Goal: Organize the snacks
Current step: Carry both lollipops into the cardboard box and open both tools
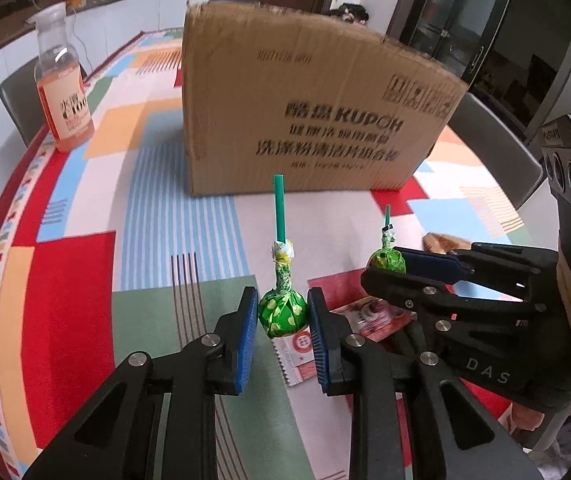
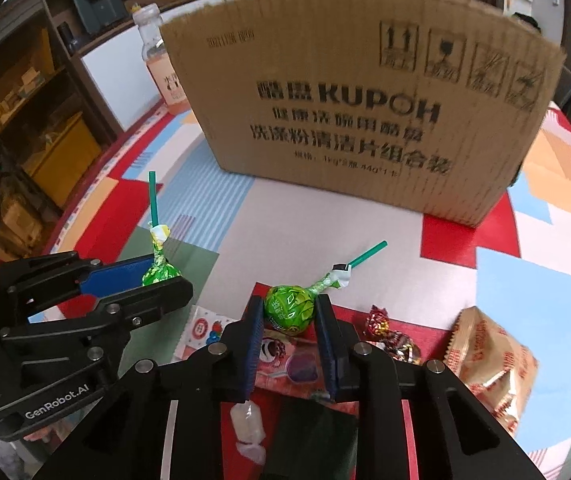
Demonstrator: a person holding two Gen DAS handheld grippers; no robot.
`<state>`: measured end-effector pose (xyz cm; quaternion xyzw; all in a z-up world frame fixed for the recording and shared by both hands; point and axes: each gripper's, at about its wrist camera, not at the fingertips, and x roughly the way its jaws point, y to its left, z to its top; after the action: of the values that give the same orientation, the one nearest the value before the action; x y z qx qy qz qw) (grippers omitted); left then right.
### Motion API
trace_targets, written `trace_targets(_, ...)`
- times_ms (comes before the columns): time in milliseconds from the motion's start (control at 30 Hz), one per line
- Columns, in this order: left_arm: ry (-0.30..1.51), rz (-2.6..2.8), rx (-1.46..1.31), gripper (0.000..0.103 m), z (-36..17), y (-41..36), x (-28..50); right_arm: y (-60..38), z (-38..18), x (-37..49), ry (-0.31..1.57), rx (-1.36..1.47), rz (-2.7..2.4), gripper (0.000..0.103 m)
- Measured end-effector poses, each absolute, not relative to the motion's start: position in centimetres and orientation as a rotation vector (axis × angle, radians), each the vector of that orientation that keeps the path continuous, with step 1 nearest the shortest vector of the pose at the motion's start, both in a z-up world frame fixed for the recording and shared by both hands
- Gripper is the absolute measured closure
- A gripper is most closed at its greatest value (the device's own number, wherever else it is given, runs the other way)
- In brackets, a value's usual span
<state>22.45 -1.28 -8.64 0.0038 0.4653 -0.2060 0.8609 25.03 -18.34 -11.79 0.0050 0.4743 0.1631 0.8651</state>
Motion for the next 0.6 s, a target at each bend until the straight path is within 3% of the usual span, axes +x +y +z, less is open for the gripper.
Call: trace_targets(600,0.724,-0.47,0.035,0.077,0.7,-2.8,21.1,-21.0,-3.0,22.1,0.745,-0.004,0.308,0.076)
